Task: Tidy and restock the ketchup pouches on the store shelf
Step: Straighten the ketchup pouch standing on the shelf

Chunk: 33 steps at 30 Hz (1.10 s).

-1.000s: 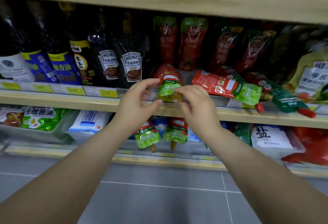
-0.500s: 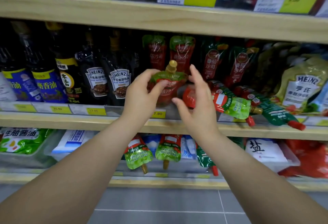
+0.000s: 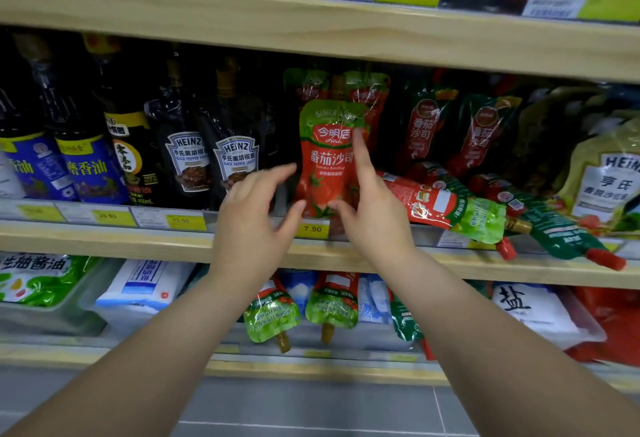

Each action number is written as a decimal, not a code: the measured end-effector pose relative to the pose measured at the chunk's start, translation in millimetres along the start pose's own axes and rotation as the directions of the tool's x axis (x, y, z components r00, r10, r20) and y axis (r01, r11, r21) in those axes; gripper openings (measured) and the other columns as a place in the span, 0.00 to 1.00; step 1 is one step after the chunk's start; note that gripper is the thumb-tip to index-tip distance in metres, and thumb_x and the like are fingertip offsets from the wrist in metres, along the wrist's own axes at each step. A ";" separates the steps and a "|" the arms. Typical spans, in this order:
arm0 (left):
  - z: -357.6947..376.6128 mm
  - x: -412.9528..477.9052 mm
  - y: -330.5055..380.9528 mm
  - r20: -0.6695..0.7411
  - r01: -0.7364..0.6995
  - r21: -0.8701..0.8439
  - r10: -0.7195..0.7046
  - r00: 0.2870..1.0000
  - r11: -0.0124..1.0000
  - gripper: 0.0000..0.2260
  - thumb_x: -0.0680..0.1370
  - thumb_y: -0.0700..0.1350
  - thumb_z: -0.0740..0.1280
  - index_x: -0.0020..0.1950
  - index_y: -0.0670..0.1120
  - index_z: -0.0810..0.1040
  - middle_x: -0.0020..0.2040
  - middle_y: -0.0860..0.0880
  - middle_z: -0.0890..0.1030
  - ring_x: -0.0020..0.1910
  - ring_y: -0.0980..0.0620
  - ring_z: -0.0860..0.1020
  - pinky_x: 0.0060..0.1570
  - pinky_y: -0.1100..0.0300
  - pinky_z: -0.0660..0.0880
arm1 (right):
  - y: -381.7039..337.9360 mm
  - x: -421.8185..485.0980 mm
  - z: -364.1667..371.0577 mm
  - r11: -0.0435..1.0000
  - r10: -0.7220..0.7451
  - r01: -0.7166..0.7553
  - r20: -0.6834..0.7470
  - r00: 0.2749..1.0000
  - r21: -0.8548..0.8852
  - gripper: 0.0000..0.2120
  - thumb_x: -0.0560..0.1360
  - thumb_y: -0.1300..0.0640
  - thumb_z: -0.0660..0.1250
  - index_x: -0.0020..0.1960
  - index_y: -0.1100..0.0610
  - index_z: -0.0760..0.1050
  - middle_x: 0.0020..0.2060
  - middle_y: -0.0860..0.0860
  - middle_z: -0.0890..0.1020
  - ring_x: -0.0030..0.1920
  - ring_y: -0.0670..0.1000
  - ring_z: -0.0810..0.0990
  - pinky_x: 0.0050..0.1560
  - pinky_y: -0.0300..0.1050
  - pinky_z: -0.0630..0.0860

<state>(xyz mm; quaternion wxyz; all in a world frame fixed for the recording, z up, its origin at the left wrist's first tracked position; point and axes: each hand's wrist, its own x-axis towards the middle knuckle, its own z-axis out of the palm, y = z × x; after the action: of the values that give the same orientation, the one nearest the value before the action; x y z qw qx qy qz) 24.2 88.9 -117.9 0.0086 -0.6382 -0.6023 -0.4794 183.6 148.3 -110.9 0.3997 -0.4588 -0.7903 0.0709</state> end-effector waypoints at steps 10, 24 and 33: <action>3.7 -30.6 -43.2 0.000 -0.152 0.276 0.159 0.987 0.949 0.14 0.74 0.52 0.67 0.57 0.49 0.81 0.50 0.50 0.79 0.53 0.47 0.72 0.55 0.49 0.69 | -9.8 27.7 18.2 0.987 0.031 -0.021 0.061 0.998 -0.158 0.47 0.74 0.62 0.68 0.76 0.49 0.36 0.58 0.61 0.74 0.43 0.59 0.81 0.40 0.52 0.79; 4.8 -33.4 -35.8 0.014 -0.131 0.283 0.133 0.991 0.950 0.16 0.74 0.53 0.67 0.58 0.48 0.80 0.51 0.49 0.79 0.54 0.47 0.71 0.56 0.47 0.70 | 1.2 26.4 11.2 0.991 0.032 -0.024 0.060 0.998 -0.132 0.43 0.74 0.53 0.69 0.76 0.50 0.42 0.59 0.60 0.75 0.52 0.60 0.78 0.48 0.54 0.78; 29.6 -37.7 7.1 0.094 -0.166 0.236 0.147 0.985 0.958 0.16 0.73 0.51 0.68 0.58 0.45 0.79 0.56 0.45 0.79 0.57 0.40 0.73 0.61 0.43 0.68 | 55.6 -39.8 -85.3 0.784 0.121 0.032 0.203 0.972 -0.620 0.39 0.64 0.40 0.74 0.71 0.49 0.64 0.71 0.59 0.65 0.69 0.64 0.60 0.70 0.65 0.53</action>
<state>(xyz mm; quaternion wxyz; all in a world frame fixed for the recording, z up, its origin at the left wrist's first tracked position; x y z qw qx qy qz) 54.5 75.8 -153.3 0.1016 -0.6957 -0.6040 -0.3754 290.6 127.1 -103.0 0.1305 -0.5715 -0.7997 -0.1296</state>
